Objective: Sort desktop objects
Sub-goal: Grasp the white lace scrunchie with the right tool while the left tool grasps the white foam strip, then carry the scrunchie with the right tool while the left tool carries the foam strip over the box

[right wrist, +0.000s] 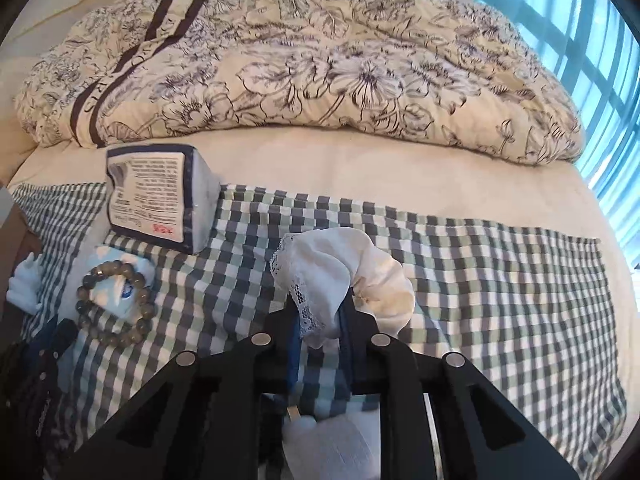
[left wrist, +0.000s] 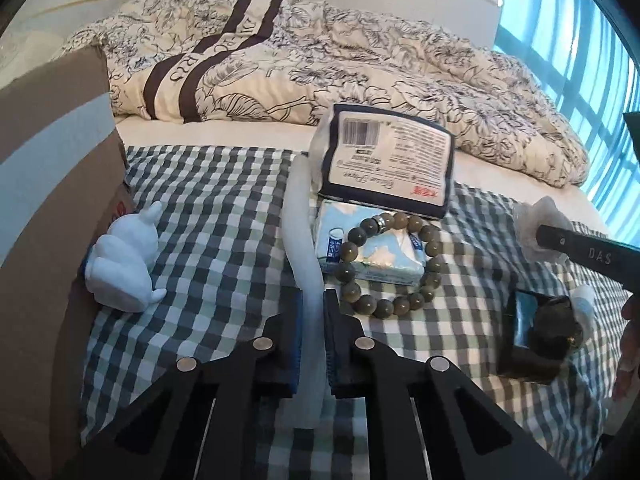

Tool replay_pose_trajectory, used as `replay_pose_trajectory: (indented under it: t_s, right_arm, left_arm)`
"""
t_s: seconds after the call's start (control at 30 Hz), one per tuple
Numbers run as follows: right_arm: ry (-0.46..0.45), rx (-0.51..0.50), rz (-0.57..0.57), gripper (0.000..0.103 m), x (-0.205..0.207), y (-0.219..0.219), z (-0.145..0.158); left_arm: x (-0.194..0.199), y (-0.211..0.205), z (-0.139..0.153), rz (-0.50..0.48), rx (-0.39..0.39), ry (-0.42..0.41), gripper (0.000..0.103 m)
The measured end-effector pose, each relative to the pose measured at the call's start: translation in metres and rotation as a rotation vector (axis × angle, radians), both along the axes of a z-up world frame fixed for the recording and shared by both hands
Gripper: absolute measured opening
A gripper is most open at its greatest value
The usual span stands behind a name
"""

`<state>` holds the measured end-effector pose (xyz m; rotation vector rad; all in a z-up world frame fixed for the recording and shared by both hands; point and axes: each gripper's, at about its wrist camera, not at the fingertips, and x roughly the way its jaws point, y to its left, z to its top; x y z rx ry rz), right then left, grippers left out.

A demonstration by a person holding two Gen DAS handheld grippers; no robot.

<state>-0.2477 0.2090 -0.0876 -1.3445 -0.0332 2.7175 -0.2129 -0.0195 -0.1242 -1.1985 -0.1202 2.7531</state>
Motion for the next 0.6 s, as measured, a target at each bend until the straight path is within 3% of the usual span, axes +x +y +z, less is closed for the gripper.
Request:
replay_pose_trajectory:
  t_s: [0.17, 0.6]
  right_arm:
    - [0.036, -0.004, 0.011, 0.015, 0.015, -0.001, 0.021]
    - [0.099, -0.080, 0.110, 0.015, 0.090, -0.013, 0.075]
  left_arm:
    - [0.017, 0.000, 0.012, -0.054, 0.114, -0.007, 0.009]
    - [0.103, 0.007, 0.060, -0.120, 0.192, 0.039, 0.009]
